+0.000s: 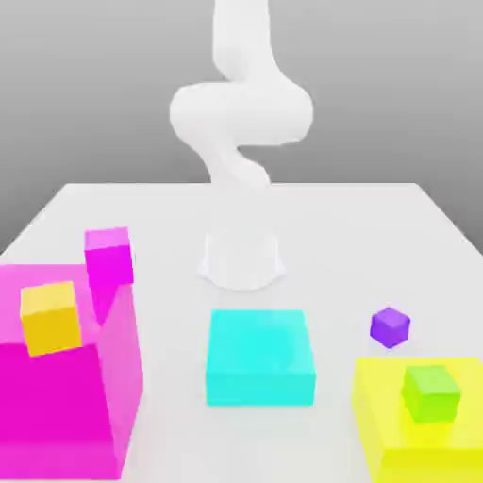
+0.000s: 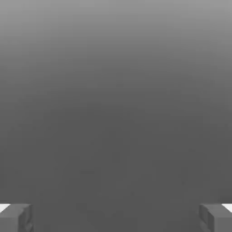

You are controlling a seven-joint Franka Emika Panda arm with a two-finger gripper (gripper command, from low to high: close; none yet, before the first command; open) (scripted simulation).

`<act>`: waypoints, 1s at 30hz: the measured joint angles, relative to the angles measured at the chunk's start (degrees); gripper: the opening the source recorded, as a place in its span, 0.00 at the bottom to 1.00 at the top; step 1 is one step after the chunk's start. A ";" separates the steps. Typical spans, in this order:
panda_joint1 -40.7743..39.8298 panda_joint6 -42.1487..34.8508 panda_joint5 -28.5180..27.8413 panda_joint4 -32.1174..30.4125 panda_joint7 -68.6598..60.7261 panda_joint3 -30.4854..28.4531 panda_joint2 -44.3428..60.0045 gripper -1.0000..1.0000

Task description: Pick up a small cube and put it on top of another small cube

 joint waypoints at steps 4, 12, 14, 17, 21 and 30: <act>6.61 4.78 -0.66 -5.01 -9.81 0.48 6.12 0.50; 18.58 13.97 -0.99 -14.63 -29.32 1.68 17.88 0.50; 21.55 16.26 -0.99 -17.03 -34.26 1.98 20.81 0.50; 25.94 19.71 -0.88 -20.64 -41.74 2.50 25.20 0.50; 31.33 24.30 -0.30 -25.45 -52.02 3.77 31.04 0.50; 40.05 35.94 -2.24 -32.07 -66.36 5.41 45.73 0.50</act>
